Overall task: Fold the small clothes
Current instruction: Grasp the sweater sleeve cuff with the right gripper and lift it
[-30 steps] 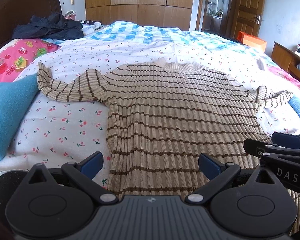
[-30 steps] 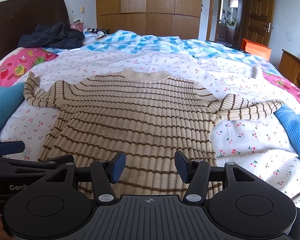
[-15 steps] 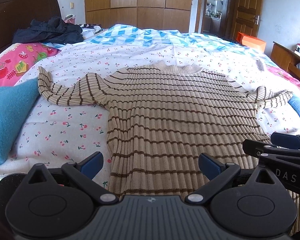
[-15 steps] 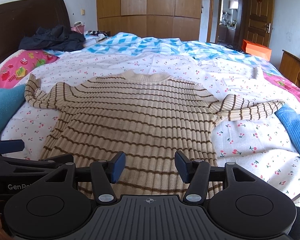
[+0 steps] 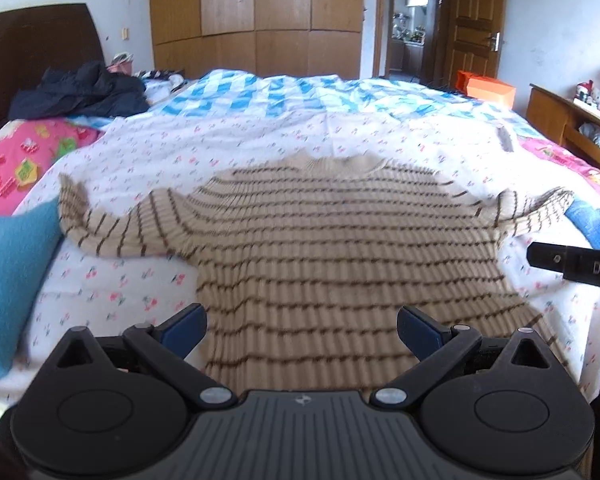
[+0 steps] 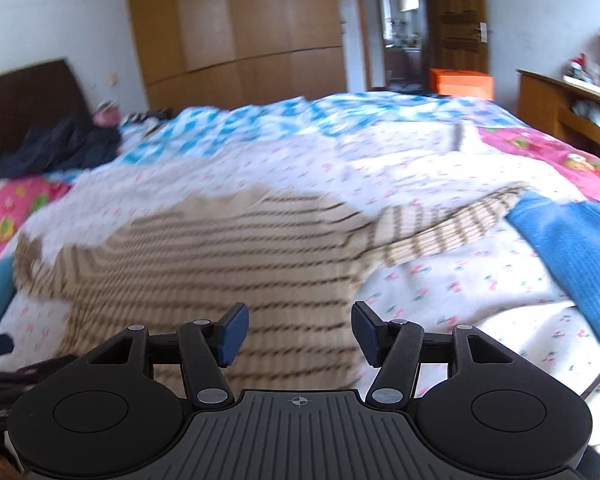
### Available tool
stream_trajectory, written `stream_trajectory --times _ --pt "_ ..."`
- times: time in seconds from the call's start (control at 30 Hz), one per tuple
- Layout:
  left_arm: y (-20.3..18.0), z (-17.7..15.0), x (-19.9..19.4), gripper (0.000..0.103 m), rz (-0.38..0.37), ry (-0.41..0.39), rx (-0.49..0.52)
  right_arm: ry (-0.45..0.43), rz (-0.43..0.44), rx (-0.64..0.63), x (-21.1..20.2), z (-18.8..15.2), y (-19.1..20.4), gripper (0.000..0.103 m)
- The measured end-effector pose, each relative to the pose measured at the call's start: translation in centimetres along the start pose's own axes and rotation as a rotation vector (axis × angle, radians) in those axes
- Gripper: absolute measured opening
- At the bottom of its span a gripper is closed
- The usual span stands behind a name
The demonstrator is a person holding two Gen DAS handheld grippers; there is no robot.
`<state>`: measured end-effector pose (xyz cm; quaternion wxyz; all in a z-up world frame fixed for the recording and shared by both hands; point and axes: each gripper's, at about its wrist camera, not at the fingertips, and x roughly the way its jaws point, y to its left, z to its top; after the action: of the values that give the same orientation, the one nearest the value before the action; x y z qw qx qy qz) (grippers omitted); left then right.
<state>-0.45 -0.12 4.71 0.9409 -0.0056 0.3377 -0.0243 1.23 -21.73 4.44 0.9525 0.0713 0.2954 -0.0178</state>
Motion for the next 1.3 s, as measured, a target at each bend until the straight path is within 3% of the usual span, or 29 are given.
stream_trajectory --times 0.13,0.43,0.6,0.8,0.9,0.93,0.97,1.07,1.2,1.3 --pt "-2.7 2.5 1.3 0.103 -0.02 -0.033 0.06 0.001 -0.049 0.159 2.5 2.4 -6.1 0.056" --pt "-10.7 6.9 6.4 0.103 -0.117 -0.023 0.151 -0.049 -0.16 0.495 10.0 8.6 -20.5 0.047" --pt "-14.2 8.6 8.1 0.103 -0.155 -0.035 0.168 -0.047 -0.186 0.58 13.9 11.4 -25.4 0.047" --pt "-15.7 8.6 9.3 0.103 -0.184 0.002 0.165 0.064 -0.163 0.589 18.5 12.3 -26.6 0.045" --pt "-15.8 8.0 9.5 0.103 -0.18 0.017 0.179 0.095 -0.187 0.542 19.9 12.6 -26.3 0.029" --pt "-15.7 7.9 9.6 0.103 -0.176 0.024 0.181 0.103 -0.198 0.541 20.0 12.6 -26.2 0.016" --pt "-15.5 7.8 9.6 0.103 -0.172 0.029 0.18 0.107 -0.193 0.55 19.9 12.5 -26.1 0.01" --pt "-14.4 7.7 9.5 0.103 -0.163 0.03 0.162 0.076 -0.169 0.552 18.5 12.4 -25.3 0.008" --pt "-12.6 7.8 9.0 0.103 -0.144 0.013 0.141 0.008 -0.06 0.533 15.0 13.5 -22.3 0.007" --pt "-10.5 7.6 8.5 0.103 -0.121 -0.003 0.124 -0.006 0.049 0.485 13.2 14.9 -17.9 0.007"
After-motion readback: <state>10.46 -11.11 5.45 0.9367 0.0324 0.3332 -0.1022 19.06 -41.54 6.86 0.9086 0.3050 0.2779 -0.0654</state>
